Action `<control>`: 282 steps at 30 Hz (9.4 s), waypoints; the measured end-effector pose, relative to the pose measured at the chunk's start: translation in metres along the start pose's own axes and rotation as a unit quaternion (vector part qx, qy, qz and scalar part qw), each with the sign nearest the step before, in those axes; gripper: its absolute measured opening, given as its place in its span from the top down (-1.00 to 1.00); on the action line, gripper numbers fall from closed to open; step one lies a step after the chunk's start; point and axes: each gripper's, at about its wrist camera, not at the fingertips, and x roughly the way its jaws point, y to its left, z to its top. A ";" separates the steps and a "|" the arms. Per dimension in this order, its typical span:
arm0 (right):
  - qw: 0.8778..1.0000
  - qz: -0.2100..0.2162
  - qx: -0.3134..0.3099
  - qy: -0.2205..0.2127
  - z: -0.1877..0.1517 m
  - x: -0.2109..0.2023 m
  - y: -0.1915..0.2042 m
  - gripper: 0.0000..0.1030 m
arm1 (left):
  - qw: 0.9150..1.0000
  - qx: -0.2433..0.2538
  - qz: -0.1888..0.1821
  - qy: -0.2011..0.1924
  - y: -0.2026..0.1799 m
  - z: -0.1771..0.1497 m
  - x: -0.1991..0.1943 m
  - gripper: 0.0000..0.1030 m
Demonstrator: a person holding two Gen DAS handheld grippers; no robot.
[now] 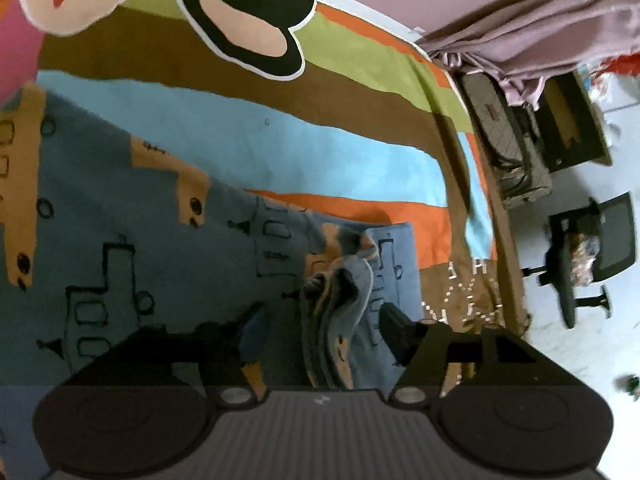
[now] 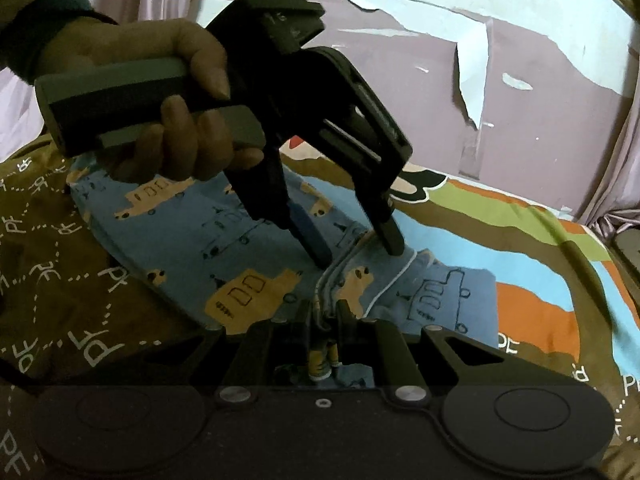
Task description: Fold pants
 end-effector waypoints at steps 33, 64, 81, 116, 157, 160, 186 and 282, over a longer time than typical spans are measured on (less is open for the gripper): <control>0.998 0.053 -0.019 -0.004 0.056 0.018 0.068 0.74 | 0.995 0.083 0.044 -0.033 0.034 -0.003 -0.085 0.79; 0.981 0.076 -0.169 0.053 0.093 0.003 0.044 -0.95 | 0.972 0.173 0.120 -0.103 0.079 -0.065 -0.164 -0.38; 0.992 0.110 -0.051 0.020 0.121 0.109 0.019 -0.92 | 0.928 0.229 0.244 -0.163 0.064 -0.136 -0.120 -0.39; 0.996 0.073 0.042 -0.016 0.061 0.040 0.051 -0.98 | 0.898 -0.133 0.220 -0.356 0.184 -0.155 -0.245 -0.29; 0.997 0.061 0.044 0.020 0.040 0.058 0.056 -0.99 | 0.911 -0.087 0.159 -0.371 0.196 -0.137 -0.220 -0.63; 0.998 0.051 0.045 0.009 0.043 0.055 0.056 -0.98 | 0.908 -0.132 0.112 -0.382 0.212 -0.138 -0.229 -0.62; 0.999 0.054 -0.005 -0.001 0.053 0.061 0.048 -0.98 | 0.903 0.089 0.240 -0.344 0.062 -0.118 -0.227 0.72; 0.991 0.051 -0.095 0.083 0.028 0.015 -0.043 -0.55 | 0.925 0.292 0.214 -0.117 0.004 -0.153 -0.097 -0.55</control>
